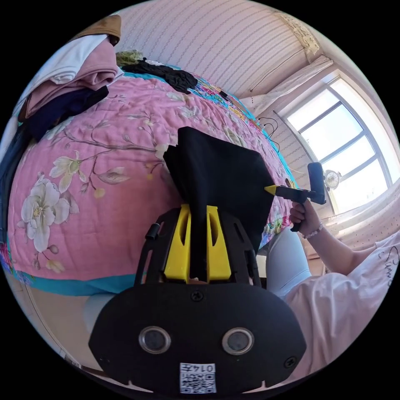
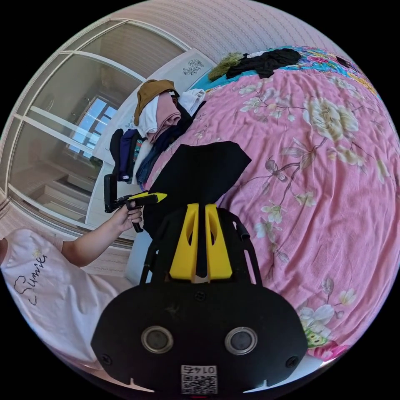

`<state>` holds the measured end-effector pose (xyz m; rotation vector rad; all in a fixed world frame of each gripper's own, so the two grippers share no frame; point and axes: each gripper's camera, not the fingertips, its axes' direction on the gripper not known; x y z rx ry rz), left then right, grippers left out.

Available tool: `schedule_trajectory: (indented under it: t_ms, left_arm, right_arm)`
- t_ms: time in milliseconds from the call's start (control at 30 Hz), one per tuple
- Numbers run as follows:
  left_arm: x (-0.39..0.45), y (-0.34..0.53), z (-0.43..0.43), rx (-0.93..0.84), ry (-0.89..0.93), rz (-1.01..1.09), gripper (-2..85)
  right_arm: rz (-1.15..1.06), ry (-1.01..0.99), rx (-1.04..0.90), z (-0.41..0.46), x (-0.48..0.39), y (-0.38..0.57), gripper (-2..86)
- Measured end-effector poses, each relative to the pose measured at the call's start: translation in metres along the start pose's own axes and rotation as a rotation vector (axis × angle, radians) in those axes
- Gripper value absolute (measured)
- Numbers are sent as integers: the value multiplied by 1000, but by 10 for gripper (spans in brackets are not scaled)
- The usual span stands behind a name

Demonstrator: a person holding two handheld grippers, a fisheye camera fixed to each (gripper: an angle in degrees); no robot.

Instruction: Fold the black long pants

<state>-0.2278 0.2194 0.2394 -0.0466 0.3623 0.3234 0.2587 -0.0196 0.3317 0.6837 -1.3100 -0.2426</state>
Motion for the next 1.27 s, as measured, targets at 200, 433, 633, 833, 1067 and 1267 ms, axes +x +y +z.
schedule_trajectory:
  t_ms: [200, 433, 633, 833, 1067, 1267]
  left_arm:
    - [62, -23, 30, -4, 125, 84, 55]
    - [243, -132, 122, -117, 281, 488, 60]
    - [448, -192, 224, -157, 319, 742, 76]
    - [531, -154, 350, -399, 58, 743, 78]
    - [484, -82, 317, -394, 197, 740, 64]
    - [410, -1, 176, -179, 92, 899, 60]
  right_arm:
    - [46, 0, 167, -113, 25, 32, 15]
    - [210, 144, 531, -320, 106, 123, 18]
    - [544, 267, 907, -470, 201, 239, 36]
    - [954, 295, 759, -455, 351, 302, 134]
    - [798, 318, 753, -264, 284, 352, 120]
    - [688, 413, 589, -119, 178, 342, 102]
